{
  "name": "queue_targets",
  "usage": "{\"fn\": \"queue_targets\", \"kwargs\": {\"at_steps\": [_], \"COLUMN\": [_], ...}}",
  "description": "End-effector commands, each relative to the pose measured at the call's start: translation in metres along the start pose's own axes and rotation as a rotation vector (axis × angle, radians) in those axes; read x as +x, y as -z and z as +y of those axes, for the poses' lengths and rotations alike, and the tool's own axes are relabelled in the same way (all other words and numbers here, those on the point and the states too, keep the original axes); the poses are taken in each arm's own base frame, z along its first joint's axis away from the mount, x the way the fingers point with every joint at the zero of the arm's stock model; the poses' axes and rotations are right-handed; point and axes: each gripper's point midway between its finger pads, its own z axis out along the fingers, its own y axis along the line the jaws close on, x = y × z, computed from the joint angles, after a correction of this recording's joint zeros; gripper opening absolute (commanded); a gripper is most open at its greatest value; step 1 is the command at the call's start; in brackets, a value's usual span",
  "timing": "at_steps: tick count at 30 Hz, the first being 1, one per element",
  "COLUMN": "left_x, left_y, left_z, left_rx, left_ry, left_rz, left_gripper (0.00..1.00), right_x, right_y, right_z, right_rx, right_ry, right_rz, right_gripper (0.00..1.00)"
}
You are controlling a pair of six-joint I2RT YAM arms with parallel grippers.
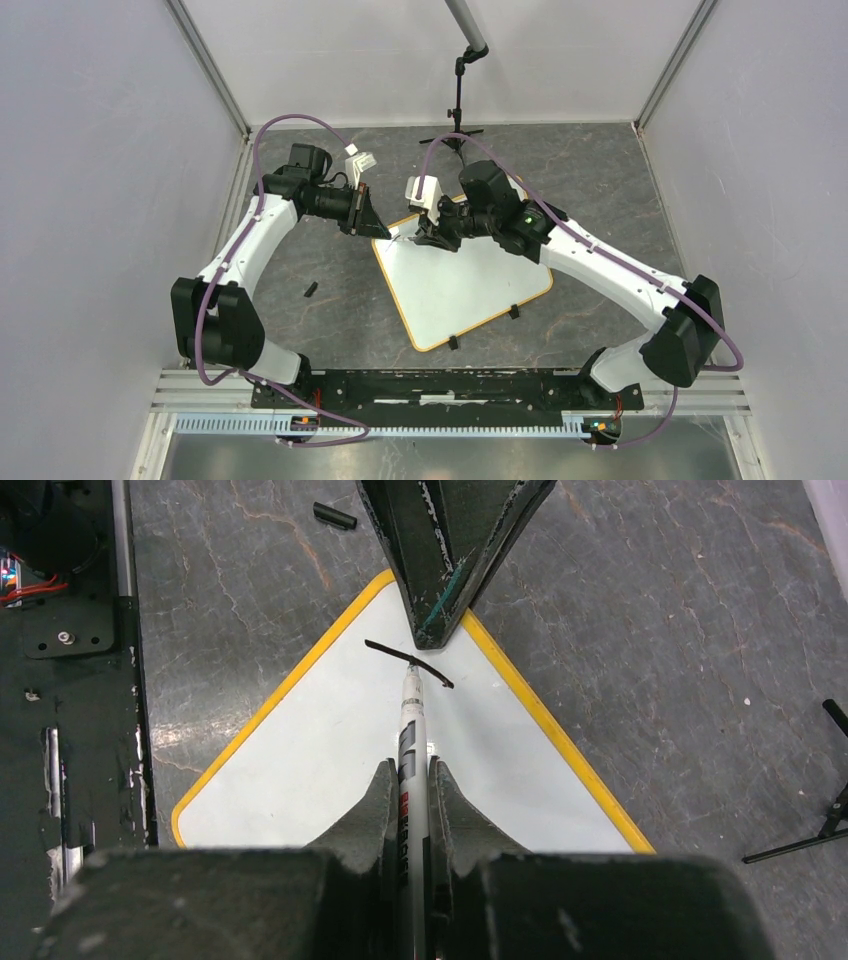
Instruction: Write a sentence on the whiteboard
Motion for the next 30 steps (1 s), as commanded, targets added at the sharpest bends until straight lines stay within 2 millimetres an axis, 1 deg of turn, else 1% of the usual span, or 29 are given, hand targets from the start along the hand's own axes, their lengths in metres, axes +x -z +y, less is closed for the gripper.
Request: {"fn": "queue_targets", "kwargs": {"at_steps": [1,8,15,20,25,30], "left_x": [-0.007,-0.007,-0.007,-0.006,-0.006,-0.006], "left_y": [0.005,0.005,0.005,0.005,0.006,0.005], "left_z": [-0.002,-0.001,-0.001,-0.001,-0.001,-0.001], "left_rx": [-0.027,-0.029,-0.029,-0.030,-0.030,-0.031], "left_ry": [-0.087,-0.087,-0.087,-0.086,-0.090,-0.089], "left_rz": [-0.024,-0.023,-0.023,-0.023,-0.021,-0.020], "left_gripper": [0.03,0.02,0.02,0.02,0.03,0.02], "right_x": [-0.014,0.007,0.016,0.018,0.021,0.032], "right_y": [0.002,-0.004,-0.008,-0.010,-0.008,-0.004], "right_z": [-0.009,-0.005,-0.005,-0.006,-0.002,0.007], "right_rx": [0.028,0.020,0.017,0.019,0.008,-0.007], "right_ry": [0.030,0.022,0.018,0.017,0.010,-0.006], "right_rz": [-0.027,0.016,0.038,0.042,0.048,0.058], "right_gripper": [0.00,0.00,0.00,0.00,0.00,0.00]}}
